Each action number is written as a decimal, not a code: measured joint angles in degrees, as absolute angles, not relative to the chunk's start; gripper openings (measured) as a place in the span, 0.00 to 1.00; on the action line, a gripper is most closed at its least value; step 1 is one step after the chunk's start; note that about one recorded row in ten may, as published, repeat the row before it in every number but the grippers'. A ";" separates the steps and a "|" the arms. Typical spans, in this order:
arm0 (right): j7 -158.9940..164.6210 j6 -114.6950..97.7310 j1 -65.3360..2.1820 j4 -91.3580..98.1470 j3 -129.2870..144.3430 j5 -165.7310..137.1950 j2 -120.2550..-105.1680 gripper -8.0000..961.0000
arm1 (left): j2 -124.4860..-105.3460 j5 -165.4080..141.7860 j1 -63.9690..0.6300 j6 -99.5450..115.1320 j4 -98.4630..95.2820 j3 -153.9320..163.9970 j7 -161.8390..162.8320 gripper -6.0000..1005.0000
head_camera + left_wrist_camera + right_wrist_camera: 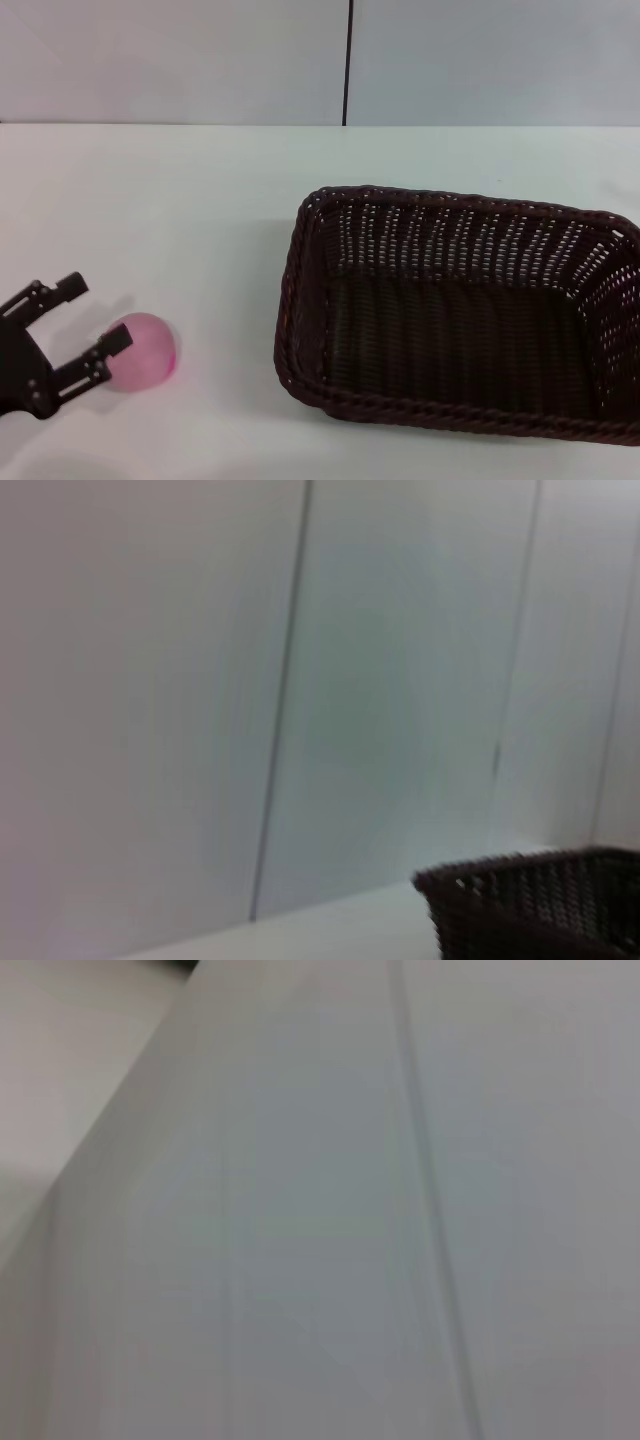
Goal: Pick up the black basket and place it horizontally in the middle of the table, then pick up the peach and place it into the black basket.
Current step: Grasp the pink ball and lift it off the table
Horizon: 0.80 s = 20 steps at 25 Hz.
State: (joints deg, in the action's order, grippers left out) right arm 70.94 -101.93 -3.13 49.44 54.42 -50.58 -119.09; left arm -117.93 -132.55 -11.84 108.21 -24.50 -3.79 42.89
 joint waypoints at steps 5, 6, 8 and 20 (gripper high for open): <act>65.24 -106.61 -4.86 36.30 51.85 -48.62 -119.01 0.56 | -118.08 -132.54 -12.26 104.47 -23.63 0.34 42.85 0.69; 64.64 -107.05 -5.05 34.77 51.72 -48.58 -119.00 0.56 | -118.08 -132.54 -12.26 104.47 -23.63 0.34 42.85 0.69; 63.97 -107.47 -5.28 32.50 51.64 -48.56 -118.93 0.56 | -118.19 -132.53 -12.68 100.63 -22.84 1.44 41.88 0.69; 62.21 -105.49 -6.11 25.39 50.75 -48.61 -118.74 0.56 | -118.04 -132.53 -13.36 90.91 -20.05 3.93 37.74 0.68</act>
